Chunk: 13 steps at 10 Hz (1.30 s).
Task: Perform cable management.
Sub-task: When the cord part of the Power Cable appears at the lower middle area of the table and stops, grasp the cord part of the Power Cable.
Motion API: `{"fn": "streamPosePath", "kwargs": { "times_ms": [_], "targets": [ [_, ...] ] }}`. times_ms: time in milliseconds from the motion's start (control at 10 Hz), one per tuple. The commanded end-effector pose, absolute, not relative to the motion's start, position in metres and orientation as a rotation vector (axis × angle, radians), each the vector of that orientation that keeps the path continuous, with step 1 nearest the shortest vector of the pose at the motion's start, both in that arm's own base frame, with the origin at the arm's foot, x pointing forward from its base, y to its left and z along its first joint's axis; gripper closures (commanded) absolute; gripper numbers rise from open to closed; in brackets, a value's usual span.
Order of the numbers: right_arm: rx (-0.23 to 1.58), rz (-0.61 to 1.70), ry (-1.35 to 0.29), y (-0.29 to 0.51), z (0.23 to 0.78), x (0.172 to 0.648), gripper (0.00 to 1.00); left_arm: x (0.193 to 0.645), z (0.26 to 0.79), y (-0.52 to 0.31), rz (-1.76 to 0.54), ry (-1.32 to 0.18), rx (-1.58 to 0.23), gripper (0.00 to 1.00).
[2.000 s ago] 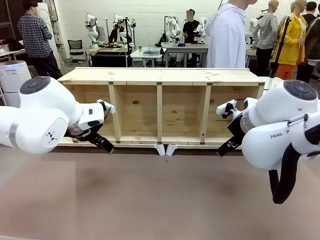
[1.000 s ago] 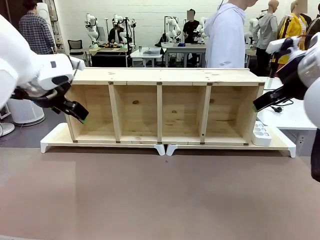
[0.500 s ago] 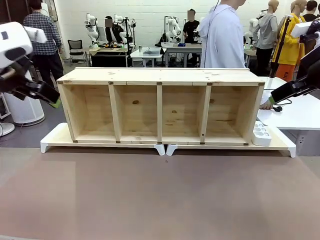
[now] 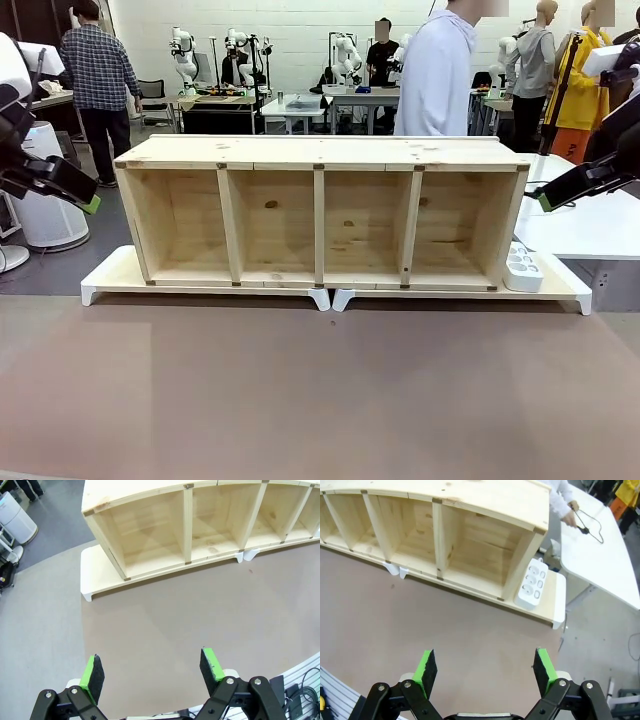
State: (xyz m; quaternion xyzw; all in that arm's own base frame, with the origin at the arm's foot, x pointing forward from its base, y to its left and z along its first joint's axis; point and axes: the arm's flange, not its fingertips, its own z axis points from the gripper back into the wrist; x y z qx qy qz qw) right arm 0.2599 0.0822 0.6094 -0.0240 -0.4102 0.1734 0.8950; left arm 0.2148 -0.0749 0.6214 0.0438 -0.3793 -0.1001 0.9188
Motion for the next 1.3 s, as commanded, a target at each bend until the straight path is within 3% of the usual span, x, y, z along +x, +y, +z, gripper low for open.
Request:
{"fn": "streamPosePath", "kwargs": {
  "times_ms": [0,1200],
  "targets": [
    [-0.053,0.356,-0.855,0.0811,0.6099,0.2605,0.0,0.2203,0.6199,-0.0771,-0.21,-0.783,0.09,0.0],
    [-0.053,0.356,-0.855,0.0811,0.6099,0.2605,0.0,0.2203,0.6199,-0.0771,-0.21,-0.783,0.09,0.0]
  ]
}}
